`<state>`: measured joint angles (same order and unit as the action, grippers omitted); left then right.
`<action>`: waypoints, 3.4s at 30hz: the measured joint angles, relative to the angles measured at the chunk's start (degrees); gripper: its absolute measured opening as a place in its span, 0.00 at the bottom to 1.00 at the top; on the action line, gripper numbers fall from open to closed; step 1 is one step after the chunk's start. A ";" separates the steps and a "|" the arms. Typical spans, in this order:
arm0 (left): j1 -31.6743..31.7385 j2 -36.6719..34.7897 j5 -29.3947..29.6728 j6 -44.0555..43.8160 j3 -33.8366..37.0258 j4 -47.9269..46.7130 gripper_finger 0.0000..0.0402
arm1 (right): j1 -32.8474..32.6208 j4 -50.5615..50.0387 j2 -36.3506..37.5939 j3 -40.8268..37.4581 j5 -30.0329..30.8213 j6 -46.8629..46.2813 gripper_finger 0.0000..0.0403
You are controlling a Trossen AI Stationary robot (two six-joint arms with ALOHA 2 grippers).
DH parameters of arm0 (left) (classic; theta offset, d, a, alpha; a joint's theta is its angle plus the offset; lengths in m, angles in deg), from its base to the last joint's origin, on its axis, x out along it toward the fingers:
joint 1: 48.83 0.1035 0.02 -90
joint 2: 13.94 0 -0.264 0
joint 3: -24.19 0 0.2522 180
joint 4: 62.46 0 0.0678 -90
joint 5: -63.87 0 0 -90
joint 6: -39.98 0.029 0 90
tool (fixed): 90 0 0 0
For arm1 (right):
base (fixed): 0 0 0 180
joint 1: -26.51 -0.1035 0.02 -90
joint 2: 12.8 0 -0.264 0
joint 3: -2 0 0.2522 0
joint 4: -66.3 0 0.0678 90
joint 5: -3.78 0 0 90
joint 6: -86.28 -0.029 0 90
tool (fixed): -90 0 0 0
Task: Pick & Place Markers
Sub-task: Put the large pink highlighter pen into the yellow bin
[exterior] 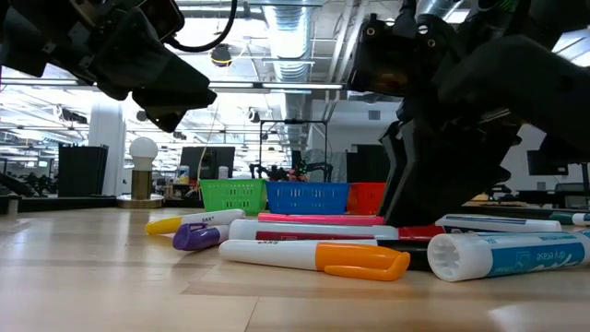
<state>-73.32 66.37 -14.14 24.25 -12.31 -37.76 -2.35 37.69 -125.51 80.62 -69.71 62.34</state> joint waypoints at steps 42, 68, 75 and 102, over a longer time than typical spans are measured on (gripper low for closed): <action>6.58 7.74 9.04 6.82 -0.05 28.21 0.26 | -8.02 -51.62 2.01 28.56 51.89 -27.05 0.17; 5.35 28.50 -5.98 6.84 -15.56 39.62 0.26 | -12.74 -51.08 5.70 26.00 55.15 -38.37 0.17; 5.38 27.76 -6.01 10.25 -15.67 43.47 0.26 | -12.24 -43.89 5.55 23.13 55.30 -29.60 0.17; 5.97 27.76 -6.33 16.83 -15.54 47.72 0.27 | -7.74 -17.68 5.68 17.11 51.21 -8.59 0.17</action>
<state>-67.36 94.13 -20.47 41.08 -27.85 9.96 -10.08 20.01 -119.82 97.74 -18.49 53.75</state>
